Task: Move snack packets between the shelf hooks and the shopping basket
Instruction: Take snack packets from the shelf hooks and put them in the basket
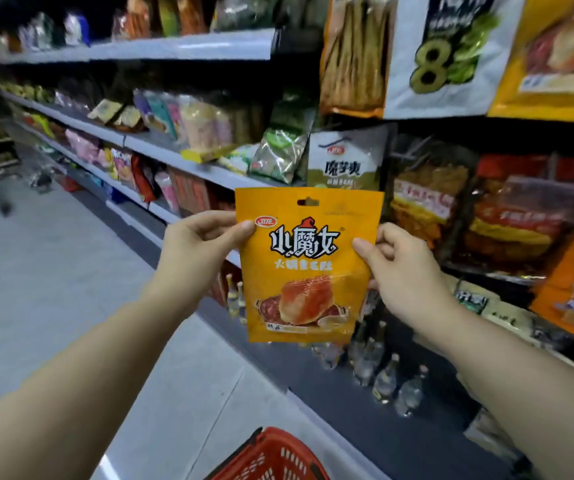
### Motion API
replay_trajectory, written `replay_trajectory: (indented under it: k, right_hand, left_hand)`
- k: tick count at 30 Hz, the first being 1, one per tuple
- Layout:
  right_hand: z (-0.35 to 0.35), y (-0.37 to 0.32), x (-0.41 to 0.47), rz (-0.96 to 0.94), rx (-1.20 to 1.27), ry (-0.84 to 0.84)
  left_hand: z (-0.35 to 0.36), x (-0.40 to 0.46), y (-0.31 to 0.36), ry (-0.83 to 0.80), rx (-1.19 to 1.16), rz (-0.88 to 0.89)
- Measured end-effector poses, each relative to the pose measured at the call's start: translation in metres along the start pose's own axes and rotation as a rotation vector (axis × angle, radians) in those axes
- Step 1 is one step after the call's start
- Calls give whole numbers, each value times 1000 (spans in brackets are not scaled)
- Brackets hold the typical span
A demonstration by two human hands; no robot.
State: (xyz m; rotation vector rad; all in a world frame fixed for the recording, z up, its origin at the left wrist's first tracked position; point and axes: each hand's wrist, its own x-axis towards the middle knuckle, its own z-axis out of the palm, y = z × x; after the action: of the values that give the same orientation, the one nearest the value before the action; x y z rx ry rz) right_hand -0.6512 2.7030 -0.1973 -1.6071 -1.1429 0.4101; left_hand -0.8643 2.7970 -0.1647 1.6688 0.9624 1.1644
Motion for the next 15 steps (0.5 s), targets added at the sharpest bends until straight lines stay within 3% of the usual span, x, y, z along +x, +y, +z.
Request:
replay_trajectory:
  k: [8, 15]
  right_hand:
    - [-131, -111, 21, -131, -111, 244]
    - [-230, -154, 30, -191, -164, 398]
  left_hand:
    - [48, 39, 156, -115, -64, 237]
    - [117, 65, 241, -187, -160, 294]
